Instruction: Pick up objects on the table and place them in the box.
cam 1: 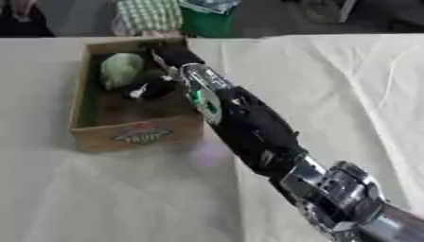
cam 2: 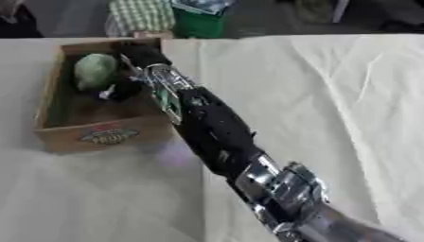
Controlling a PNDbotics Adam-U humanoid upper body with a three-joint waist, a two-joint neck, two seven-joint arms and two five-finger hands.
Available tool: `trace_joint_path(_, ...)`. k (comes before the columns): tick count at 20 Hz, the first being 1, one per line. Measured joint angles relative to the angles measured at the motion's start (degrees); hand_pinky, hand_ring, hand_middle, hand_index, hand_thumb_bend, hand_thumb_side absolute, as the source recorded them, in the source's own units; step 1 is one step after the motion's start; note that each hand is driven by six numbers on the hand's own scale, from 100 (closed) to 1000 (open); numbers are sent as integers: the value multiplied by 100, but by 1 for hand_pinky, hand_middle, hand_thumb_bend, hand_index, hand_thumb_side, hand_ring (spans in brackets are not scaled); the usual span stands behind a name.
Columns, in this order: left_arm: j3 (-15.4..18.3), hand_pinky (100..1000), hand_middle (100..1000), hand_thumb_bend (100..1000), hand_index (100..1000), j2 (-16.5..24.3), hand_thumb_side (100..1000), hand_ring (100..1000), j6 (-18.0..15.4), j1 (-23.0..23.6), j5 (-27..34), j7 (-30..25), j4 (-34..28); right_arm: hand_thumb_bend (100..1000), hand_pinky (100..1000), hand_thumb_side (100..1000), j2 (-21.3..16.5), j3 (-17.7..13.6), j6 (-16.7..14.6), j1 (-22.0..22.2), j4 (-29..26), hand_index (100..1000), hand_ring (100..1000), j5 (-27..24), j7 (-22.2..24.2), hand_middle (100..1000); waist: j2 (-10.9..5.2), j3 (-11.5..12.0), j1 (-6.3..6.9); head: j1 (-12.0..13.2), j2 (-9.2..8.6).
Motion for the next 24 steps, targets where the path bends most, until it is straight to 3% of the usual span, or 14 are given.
trace_joint_path(6, 2, 748, 520, 100, 690, 0, 566, 539, 0, 0, -7, 0, 0, 565, 877, 631, -325, 0, 110, -135, -625, 982, 822, -381, 120, 703, -2, -94, 0, 96, 1)
trace_joint_path(12, 5, 747, 520, 100, 691, 1, 567, 539, 0, 3, -47, 15, 0, 483, 879, 621, -913, -31, 181, -156, -1477, 959, 811, -896, 272, 689, -7, -225, 14, 252, 2)
trace_joint_path(17, 26, 747, 520, 100, 691, 3, 567, 539, -15, 6, -57, 44, 0, 319, 879, 587, -1446, -138, 197, -56, -2196, 923, 798, -1340, 294, 667, -10, -328, 61, 375, 5)
trace_joint_path(21, 42, 747, 520, 100, 691, 5, 567, 539, -29, 11, -74, 74, 0, 100, 876, 544, -1921, -217, 118, 184, -2744, 907, 787, -1673, 124, 656, -10, -422, 73, 472, 11)
trace_joint_path(24, 60, 746, 520, 100, 691, 6, 567, 539, -39, 13, -85, 89, 0, 100, 874, 555, -2276, -279, 57, 448, -3146, 890, 779, -1917, -72, 650, -10, -475, 88, 541, 30)
